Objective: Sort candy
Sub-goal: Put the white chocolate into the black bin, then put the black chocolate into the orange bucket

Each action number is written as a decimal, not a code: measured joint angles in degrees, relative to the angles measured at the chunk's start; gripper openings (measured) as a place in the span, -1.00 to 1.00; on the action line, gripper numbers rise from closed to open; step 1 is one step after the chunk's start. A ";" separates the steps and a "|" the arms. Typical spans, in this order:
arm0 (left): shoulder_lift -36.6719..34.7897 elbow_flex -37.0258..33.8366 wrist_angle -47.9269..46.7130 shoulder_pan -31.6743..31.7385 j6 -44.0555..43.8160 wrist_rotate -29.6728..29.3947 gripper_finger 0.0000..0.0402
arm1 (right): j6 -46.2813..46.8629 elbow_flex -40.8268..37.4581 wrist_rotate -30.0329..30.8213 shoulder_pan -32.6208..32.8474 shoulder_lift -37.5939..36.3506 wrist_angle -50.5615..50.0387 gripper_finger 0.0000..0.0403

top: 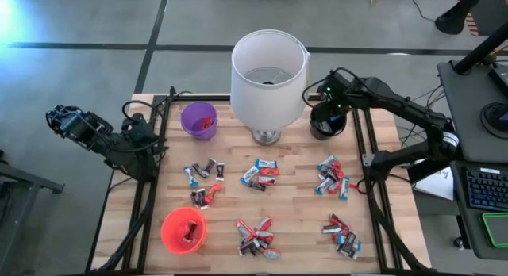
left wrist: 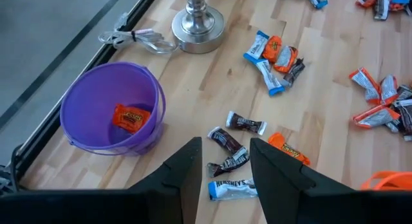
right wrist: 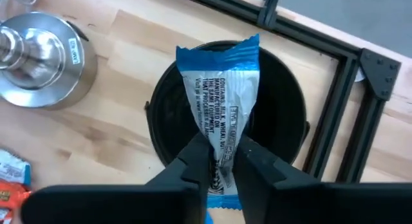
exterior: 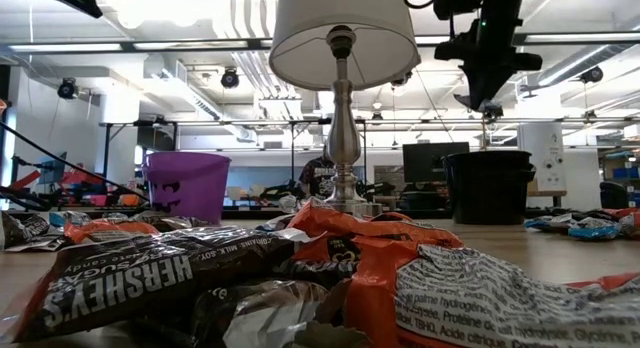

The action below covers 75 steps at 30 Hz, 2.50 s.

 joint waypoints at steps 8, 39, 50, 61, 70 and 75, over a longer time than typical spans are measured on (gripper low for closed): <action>0.06 0.00 0.02 -0.02 0.09 -0.02 -0.43 | -0.19 0.00 1.12 -0.20 -0.04 -0.40 -0.48; 15.62 -0.02 18.01 1.87 21.12 -3.33 -0.16 | 10.11 0.17 -2.94 -0.03 -15.17 -7.81 -0.39; 27.45 -0.02 35.57 16.82 37.40 15.37 -0.18 | 5.22 0.13 -2.99 -0.03 -14.77 -8.09 -0.39; 42.48 -0.02 43.62 25.81 44.25 30.64 -0.18 | 0.97 0.11 -4.65 -0.03 -15.58 -9.11 -0.37; 51.62 -0.02 52.47 25.81 45.84 34.78 -0.18 | -0.91 0.11 -4.63 -0.03 -15.73 -11.46 -0.35; 56.34 -0.02 54.94 25.84 46.88 36.04 -0.18 | -0.91 0.11 -5.25 -0.03 -16.01 -11.50 -0.37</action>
